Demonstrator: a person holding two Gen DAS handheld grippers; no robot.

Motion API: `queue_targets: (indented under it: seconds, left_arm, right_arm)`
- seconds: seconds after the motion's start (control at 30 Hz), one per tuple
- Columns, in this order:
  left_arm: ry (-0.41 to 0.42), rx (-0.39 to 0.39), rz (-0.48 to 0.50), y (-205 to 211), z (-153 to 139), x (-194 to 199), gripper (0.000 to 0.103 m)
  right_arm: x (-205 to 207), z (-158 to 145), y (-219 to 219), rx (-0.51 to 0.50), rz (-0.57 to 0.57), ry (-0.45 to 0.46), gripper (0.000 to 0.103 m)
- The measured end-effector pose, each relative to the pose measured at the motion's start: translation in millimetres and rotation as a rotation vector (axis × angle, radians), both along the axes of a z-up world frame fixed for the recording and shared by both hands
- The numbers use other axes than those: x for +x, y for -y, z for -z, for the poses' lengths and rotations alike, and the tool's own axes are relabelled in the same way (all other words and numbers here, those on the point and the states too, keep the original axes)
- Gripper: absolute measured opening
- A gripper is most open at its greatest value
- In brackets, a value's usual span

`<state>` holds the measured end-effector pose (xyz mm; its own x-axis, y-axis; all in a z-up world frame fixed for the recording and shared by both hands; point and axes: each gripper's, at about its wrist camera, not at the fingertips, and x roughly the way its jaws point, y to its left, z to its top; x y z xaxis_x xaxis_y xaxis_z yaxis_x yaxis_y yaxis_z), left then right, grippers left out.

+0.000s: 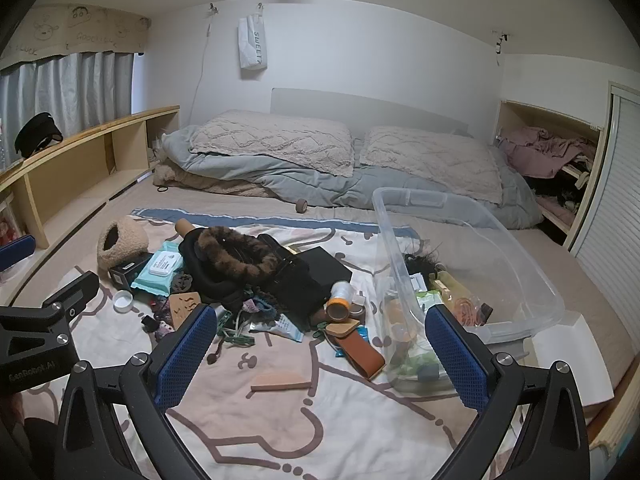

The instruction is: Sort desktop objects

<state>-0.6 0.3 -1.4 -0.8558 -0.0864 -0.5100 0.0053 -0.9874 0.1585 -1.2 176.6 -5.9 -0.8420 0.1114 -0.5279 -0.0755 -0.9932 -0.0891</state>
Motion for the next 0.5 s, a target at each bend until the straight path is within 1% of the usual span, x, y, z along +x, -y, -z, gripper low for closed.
queue_targets:
  seconds: [0.5]
  left_arm:
    - [0.002,0.002,0.001,0.3,-0.6,-0.6,0.103]
  right_arm:
    - [0.7,-0.6,-0.4,0.002,0.003,0.001,0.103]
